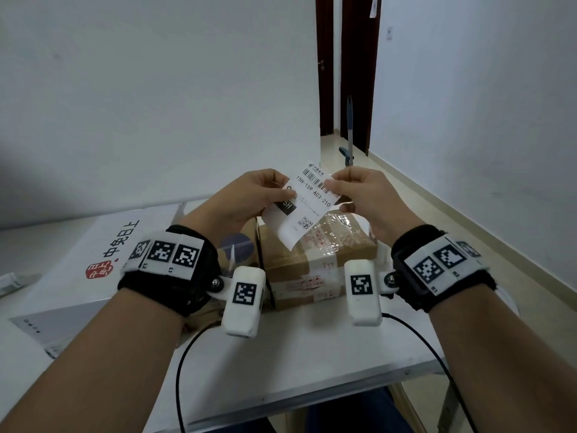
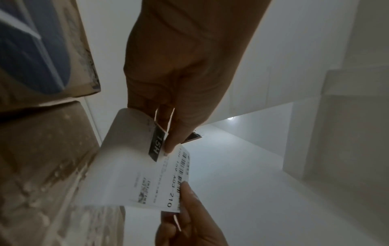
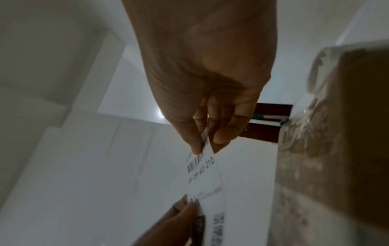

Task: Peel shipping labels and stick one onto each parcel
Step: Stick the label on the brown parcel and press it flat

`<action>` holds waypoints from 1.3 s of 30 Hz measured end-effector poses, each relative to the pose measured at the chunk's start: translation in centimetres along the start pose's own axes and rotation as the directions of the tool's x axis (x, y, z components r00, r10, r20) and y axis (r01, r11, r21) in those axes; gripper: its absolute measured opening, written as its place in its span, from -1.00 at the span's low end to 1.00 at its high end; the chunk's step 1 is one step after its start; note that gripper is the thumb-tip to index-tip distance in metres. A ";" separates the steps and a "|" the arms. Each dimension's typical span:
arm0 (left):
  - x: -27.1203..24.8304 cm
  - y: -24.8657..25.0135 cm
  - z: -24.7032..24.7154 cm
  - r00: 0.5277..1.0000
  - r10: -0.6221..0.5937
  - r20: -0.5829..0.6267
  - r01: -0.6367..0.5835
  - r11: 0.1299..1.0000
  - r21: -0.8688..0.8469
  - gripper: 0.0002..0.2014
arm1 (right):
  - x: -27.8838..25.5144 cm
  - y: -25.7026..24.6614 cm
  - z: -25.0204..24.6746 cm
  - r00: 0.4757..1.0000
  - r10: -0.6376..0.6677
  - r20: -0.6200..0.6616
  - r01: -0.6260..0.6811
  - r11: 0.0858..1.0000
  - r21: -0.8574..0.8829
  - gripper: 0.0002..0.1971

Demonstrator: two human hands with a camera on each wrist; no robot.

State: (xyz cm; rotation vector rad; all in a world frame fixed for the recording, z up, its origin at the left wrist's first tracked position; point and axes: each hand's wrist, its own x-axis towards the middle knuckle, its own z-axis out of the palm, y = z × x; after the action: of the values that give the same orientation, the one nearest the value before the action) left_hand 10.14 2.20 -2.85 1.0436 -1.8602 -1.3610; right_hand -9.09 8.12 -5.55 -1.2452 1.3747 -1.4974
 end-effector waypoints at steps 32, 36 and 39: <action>-2.8 -2.3 0.7 0.976 0.018 -0.218 0.049 0.952 0.301 -0.73 | -2.8 3.9 -0.1 0.933 -0.196 -0.301 0.045 0.896 -0.443 -0.91; -3.3 -3.3 2.0 0.945 0.191 -0.266 0.020 0.777 0.629 -0.70 | -3.5 4.6 -0.1 0.935 -0.220 -0.277 0.052 0.859 -0.509 -0.91; -3.7 -3.8 2.5 0.939 0.241 -0.247 -0.001 0.717 0.697 -0.71 | -4.0 4.9 0.1 0.936 -0.245 -0.253 0.072 0.836 -0.544 -0.87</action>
State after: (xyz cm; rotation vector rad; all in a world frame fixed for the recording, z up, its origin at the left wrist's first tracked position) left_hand 10.84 6.01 -7.26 1.3619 -2.1668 -0.3343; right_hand -8.43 11.15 -11.06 -1.5304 2.0421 -1.5294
